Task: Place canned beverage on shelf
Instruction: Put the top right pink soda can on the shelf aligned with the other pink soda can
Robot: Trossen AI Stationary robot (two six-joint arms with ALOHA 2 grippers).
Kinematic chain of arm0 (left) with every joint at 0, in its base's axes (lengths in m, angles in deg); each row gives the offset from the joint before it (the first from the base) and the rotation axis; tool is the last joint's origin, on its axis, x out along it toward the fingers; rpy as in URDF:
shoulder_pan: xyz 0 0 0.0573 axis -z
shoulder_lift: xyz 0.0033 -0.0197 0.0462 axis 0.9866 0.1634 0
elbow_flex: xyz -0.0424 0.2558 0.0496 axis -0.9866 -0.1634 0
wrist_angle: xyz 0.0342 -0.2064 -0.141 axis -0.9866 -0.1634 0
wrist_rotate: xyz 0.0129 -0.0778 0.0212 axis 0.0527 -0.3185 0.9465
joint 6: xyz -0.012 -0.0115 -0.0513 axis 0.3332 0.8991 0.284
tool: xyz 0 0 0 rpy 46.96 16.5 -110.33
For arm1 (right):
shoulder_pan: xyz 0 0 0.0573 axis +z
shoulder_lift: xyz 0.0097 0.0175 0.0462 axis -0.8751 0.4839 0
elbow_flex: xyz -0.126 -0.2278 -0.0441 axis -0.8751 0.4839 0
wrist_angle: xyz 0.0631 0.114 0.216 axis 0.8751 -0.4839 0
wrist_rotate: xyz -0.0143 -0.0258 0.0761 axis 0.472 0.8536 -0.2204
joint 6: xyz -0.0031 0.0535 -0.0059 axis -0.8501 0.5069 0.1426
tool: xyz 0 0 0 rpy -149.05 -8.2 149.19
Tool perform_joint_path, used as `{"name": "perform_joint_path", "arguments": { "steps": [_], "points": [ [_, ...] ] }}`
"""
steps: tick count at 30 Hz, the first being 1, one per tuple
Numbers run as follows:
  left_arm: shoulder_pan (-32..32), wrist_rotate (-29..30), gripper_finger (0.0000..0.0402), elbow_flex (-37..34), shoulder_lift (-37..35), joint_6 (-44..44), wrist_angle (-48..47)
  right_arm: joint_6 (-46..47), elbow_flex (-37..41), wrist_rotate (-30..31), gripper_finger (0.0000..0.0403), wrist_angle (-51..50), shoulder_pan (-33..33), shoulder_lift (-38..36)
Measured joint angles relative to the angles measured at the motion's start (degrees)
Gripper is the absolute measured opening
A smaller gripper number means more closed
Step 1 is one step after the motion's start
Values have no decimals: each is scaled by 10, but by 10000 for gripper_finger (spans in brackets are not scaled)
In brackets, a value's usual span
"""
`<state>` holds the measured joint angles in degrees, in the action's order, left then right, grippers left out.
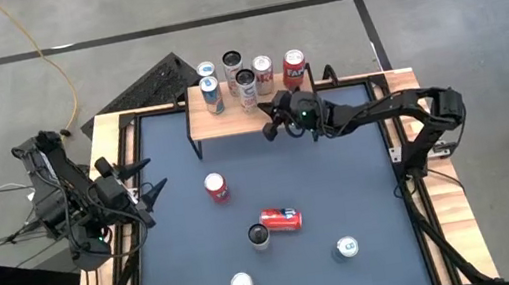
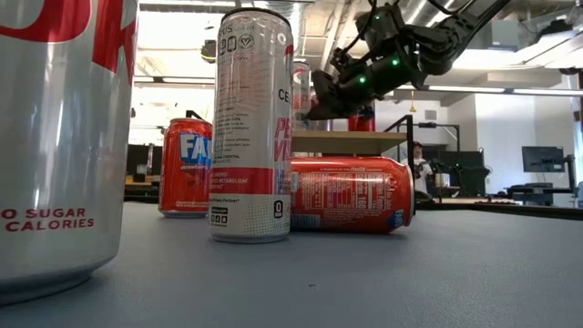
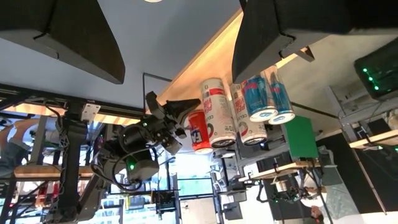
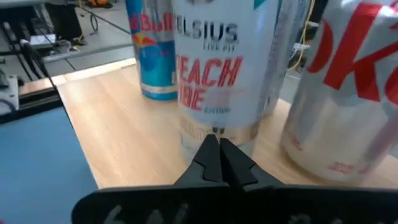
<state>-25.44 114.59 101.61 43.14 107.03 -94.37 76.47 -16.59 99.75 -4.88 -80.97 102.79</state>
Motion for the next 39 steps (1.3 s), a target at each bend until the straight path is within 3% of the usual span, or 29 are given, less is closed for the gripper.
{"name": "perform_joint_path", "arguments": {
  "steps": [18,39],
  "points": [
    [0,0,288,0,0,3,-2,0,0,-3,0,17,-23,0],
    [0,2,288,0,0,5,-2,-20,-1,-80,0,58,-37,0]
  ]
}}
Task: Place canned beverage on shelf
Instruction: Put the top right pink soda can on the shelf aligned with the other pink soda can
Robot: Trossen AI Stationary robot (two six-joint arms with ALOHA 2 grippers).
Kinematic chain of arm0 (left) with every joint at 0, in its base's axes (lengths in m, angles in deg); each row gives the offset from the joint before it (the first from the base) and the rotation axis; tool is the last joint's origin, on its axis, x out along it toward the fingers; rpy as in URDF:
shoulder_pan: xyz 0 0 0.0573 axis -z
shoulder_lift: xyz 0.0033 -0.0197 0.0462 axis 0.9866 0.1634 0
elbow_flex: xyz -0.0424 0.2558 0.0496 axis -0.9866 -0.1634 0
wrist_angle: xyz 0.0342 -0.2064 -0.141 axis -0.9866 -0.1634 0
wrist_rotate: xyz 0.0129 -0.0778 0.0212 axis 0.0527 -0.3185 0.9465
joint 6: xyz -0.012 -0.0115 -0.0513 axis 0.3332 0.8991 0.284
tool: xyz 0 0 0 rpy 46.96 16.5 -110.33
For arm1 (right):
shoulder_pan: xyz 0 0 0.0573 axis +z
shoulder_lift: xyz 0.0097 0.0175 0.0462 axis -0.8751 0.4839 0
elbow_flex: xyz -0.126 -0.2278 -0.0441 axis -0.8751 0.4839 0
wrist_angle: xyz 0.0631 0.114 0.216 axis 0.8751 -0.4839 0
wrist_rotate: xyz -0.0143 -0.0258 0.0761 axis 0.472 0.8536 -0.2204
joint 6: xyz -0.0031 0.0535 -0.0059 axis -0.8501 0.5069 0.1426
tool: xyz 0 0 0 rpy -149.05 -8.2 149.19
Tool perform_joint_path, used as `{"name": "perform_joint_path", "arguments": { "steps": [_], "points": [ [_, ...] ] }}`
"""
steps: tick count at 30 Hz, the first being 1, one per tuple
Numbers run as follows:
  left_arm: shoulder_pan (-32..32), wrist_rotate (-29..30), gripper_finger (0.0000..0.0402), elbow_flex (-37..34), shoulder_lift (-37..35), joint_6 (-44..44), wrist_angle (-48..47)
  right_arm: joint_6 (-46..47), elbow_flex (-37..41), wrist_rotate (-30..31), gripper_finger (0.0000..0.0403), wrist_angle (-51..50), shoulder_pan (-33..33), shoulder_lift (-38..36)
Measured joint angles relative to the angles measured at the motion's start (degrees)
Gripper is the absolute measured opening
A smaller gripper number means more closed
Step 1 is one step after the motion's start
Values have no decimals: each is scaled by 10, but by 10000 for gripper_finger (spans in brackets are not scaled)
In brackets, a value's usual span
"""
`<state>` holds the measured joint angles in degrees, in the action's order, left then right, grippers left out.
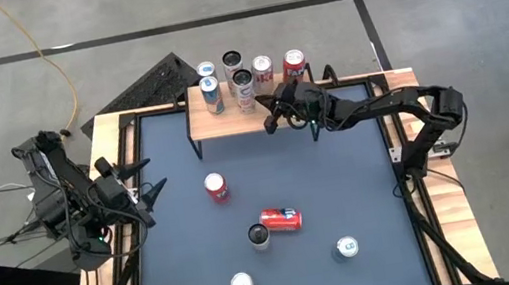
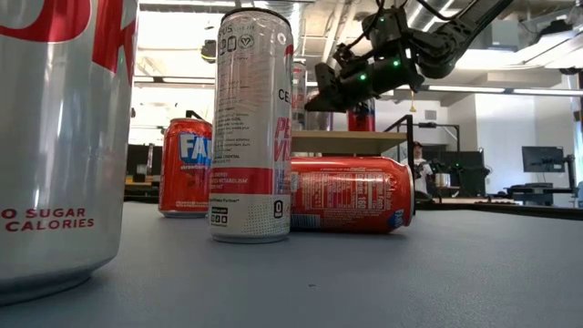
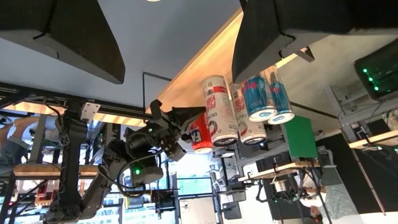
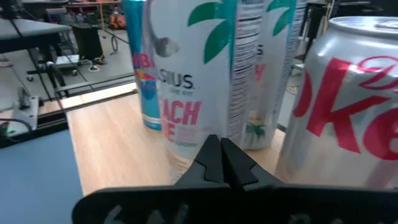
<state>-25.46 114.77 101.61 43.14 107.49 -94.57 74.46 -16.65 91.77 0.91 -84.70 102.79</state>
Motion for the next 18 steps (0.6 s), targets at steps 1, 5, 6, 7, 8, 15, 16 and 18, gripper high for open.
{"name": "perform_joint_path", "arguments": {
  "steps": [1,5,6,7,8,15,16,18],
  "points": [
    [0,0,288,0,0,0,0,0,0,0,0,1,-1,0],
    [0,0,288,0,0,0,0,0,0,0,0,1,-1,0],
    [0,0,288,0,0,0,0,0,0,0,0,1,-1,0],
    [0,0,288,0,0,0,0,0,0,1,0,0,-1,0],
    [0,0,288,0,0,1,0,0,0,5,0,-1,-1,0],
    [0,-4,288,0,0,5,2,4,0,47,0,-20,4,0],
    [0,-5,288,0,0,5,3,5,0,48,0,-25,5,0],
    [0,-13,288,0,0,4,7,5,0,48,0,-29,7,0]
  ]
}}
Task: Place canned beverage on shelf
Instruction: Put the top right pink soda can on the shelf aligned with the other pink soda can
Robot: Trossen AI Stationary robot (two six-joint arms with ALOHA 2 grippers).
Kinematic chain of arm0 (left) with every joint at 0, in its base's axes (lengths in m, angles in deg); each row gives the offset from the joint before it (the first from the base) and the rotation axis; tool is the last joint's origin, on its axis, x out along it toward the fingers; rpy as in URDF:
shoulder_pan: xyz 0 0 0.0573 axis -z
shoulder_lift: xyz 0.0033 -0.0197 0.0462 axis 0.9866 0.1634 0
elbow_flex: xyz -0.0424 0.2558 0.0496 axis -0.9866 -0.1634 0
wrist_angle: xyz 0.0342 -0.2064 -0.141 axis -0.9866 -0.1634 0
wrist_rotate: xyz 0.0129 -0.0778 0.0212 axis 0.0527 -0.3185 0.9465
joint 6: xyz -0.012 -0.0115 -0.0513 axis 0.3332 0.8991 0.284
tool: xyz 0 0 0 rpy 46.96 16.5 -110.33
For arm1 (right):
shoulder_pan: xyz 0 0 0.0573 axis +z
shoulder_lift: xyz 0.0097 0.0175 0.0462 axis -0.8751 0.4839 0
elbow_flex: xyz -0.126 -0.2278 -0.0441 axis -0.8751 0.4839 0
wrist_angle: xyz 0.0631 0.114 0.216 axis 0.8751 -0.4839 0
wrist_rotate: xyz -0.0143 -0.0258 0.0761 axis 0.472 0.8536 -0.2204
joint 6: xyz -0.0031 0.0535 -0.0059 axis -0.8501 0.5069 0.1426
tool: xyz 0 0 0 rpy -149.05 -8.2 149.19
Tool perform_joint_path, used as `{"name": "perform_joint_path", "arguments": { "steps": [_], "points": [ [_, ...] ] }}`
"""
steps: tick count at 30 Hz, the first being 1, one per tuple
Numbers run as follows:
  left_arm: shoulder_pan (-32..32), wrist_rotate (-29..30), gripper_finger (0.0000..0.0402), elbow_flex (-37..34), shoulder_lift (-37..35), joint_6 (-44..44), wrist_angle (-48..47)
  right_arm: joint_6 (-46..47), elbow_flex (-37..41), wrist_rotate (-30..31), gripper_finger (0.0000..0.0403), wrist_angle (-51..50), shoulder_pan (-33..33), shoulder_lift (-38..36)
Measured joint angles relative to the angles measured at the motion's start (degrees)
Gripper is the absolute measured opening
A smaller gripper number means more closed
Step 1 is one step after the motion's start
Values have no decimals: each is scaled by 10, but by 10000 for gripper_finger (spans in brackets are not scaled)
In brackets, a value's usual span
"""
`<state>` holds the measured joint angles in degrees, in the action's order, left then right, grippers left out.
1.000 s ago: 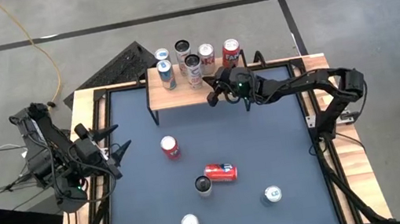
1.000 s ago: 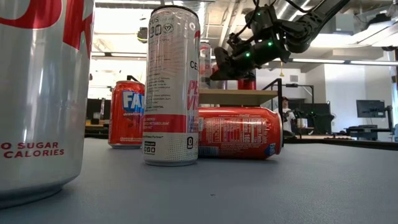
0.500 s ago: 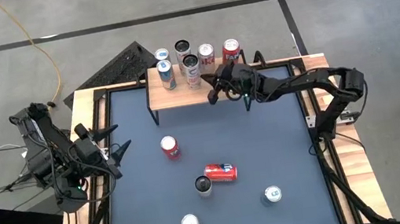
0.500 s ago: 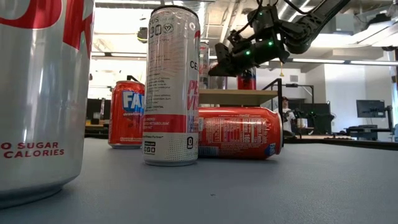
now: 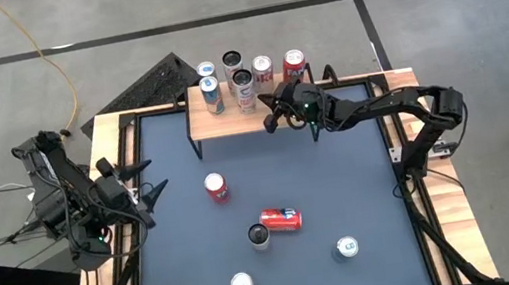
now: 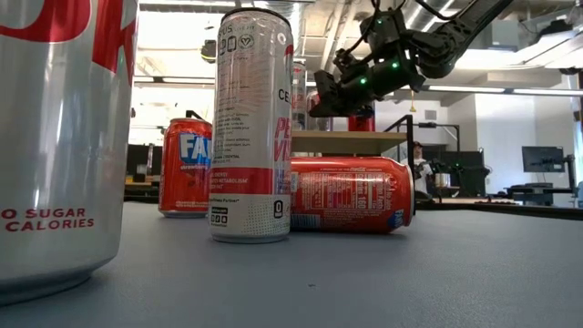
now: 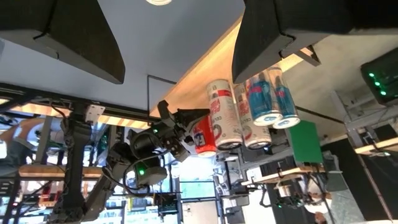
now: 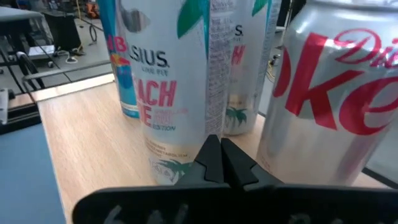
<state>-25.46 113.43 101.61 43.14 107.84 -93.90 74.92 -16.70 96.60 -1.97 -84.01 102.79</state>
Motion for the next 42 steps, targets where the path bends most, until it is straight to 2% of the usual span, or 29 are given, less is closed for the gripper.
{"name": "perform_joint_path", "arguments": {
  "steps": [11,15,22,42],
  "points": [
    [0,-3,288,0,0,-10,0,10,0,-3,0,9,-3,0],
    [0,-4,288,0,0,-6,0,11,0,-34,0,16,-9,0],
    [0,-5,288,0,0,-1,0,11,0,-30,0,9,-9,8],
    [0,-7,288,0,0,-4,2,16,0,-47,0,66,-13,18]
  ]
}}
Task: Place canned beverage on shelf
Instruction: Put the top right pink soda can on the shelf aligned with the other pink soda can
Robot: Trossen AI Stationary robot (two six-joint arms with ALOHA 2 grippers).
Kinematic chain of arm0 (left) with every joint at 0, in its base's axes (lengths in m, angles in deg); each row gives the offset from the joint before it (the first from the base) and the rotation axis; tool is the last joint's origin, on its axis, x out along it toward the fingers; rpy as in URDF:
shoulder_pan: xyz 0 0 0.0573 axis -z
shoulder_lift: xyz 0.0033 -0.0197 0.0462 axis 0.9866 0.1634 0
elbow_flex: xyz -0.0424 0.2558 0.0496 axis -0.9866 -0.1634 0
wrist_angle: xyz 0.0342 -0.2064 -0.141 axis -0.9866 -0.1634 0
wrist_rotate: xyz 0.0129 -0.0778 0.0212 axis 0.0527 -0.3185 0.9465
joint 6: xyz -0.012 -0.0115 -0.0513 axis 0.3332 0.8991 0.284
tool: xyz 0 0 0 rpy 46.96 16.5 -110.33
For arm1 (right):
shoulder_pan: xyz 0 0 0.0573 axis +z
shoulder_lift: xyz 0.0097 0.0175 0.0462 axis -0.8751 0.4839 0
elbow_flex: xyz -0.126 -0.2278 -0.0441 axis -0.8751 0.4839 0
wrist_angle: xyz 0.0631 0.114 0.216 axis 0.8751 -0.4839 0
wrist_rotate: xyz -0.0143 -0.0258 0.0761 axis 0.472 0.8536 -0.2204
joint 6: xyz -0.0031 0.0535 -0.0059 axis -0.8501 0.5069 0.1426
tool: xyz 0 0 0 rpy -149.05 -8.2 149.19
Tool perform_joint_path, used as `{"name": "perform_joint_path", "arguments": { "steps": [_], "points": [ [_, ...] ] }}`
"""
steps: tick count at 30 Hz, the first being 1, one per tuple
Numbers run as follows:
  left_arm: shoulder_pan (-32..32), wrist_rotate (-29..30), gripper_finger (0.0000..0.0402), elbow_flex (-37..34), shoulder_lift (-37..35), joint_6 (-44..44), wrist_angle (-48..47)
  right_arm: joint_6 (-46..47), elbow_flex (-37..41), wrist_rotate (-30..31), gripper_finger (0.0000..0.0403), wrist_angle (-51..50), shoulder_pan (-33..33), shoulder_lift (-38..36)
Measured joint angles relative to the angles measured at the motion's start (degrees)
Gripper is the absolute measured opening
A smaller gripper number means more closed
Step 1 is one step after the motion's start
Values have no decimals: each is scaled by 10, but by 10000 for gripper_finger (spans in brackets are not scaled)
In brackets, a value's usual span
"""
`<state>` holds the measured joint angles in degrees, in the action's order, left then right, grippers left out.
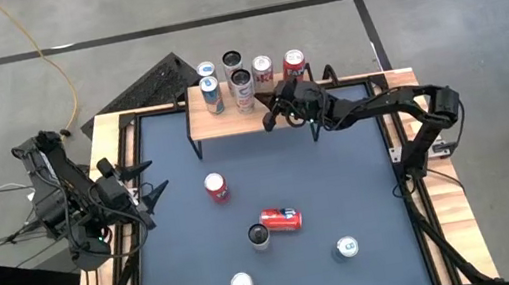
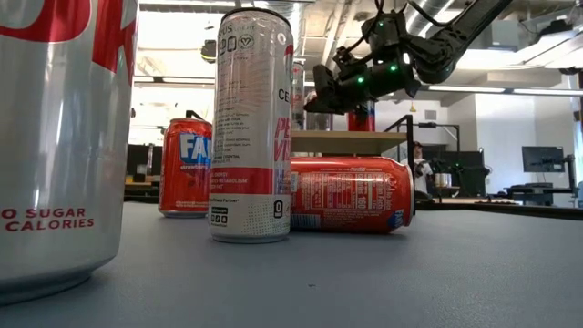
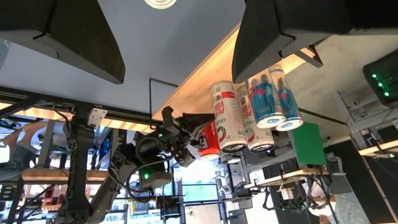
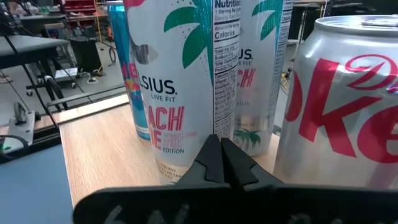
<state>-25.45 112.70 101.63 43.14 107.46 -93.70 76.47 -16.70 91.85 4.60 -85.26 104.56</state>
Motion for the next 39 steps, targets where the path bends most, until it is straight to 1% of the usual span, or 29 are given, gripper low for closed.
{"name": "perform_joint_path", "arguments": {
  "steps": [5,9,12,17,23,28,39],
  "points": [
    [0,2,288,0,0,2,0,0,0,4,0,-1,0,0],
    [0,0,288,0,0,4,2,0,0,46,0,-25,4,0],
    [0,-5,288,0,0,4,3,0,0,62,0,-46,8,0],
    [0,-5,288,0,0,2,3,4,0,61,0,-55,21,0],
    [0,-5,288,0,0,-6,3,7,0,61,0,-37,23,0],
    [0,2,288,0,0,-7,3,9,0,28,0,-23,17,0],
    [0,10,288,0,0,3,3,16,0,23,0,-10,16,0]
  ]
}}
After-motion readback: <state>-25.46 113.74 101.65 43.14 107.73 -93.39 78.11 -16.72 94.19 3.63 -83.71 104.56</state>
